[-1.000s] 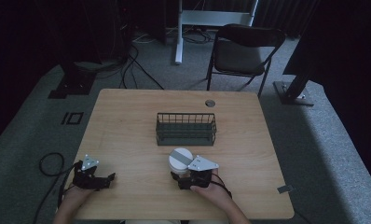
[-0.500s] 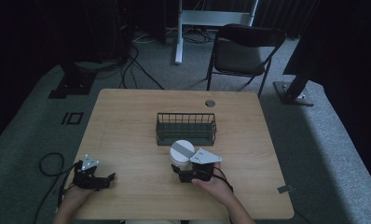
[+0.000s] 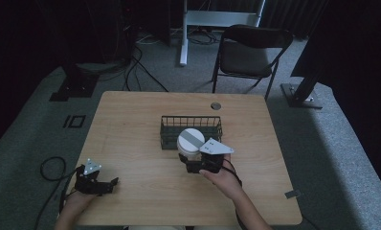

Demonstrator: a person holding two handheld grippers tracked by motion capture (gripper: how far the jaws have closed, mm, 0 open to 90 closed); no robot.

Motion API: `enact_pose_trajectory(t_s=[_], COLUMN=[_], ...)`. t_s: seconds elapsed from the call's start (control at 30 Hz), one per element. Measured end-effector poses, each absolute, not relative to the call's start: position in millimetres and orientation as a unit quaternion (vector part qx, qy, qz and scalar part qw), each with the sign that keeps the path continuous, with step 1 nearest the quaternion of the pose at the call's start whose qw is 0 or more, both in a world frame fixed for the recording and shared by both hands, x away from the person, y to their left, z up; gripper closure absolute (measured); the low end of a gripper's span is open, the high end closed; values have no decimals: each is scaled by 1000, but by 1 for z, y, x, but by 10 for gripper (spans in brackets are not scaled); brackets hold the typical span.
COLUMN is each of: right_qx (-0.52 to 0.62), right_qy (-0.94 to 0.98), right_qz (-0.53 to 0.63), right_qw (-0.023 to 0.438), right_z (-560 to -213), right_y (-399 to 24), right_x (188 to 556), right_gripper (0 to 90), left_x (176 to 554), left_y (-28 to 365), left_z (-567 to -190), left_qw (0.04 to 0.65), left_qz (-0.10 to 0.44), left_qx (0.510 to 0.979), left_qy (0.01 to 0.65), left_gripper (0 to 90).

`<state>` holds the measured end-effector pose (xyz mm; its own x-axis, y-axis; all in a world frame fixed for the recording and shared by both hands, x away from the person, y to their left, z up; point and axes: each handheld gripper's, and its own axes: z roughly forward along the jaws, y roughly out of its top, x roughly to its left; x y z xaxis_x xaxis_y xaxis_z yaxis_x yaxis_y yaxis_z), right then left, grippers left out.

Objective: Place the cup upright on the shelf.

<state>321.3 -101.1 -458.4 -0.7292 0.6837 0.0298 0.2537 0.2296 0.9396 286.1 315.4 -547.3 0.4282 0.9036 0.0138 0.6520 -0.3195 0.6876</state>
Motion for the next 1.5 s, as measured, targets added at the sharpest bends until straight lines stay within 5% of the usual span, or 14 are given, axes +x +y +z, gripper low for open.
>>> enact_pose_trajectory(t_s=[0.67, 1.5], right_qx=[348, 426], right_qy=[732, 722], right_qz=[529, 475], right_qw=[251, 267], right_z=[-420, -447], right_y=[-103, -96], right_x=[373, 423], right_gripper=[186, 186], left_x=[286, 286], left_y=[316, 315], left_z=[-547, -547], left_qw=[309, 309], left_qz=[203, 203], left_qx=[787, 786], left_qy=[494, 495], left_gripper=[11, 11])
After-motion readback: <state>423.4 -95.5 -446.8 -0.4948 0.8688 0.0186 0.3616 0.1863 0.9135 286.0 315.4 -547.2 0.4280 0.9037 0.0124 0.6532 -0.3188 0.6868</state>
